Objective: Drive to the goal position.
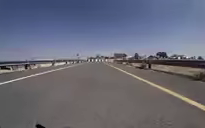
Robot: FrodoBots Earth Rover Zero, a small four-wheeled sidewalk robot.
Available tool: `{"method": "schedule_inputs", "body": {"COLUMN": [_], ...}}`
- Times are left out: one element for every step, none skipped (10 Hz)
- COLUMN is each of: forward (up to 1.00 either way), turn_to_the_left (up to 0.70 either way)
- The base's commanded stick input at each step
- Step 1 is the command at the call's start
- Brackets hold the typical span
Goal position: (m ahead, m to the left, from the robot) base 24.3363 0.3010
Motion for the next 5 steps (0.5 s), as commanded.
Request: {"method": "schedule_inputs", "body": {"forward": [1.0, 1.0, 1.0, 1.0, 1.0], "turn_to_the_left": [0.0, 0.0, 0.0, 0.0, 0.0]}}
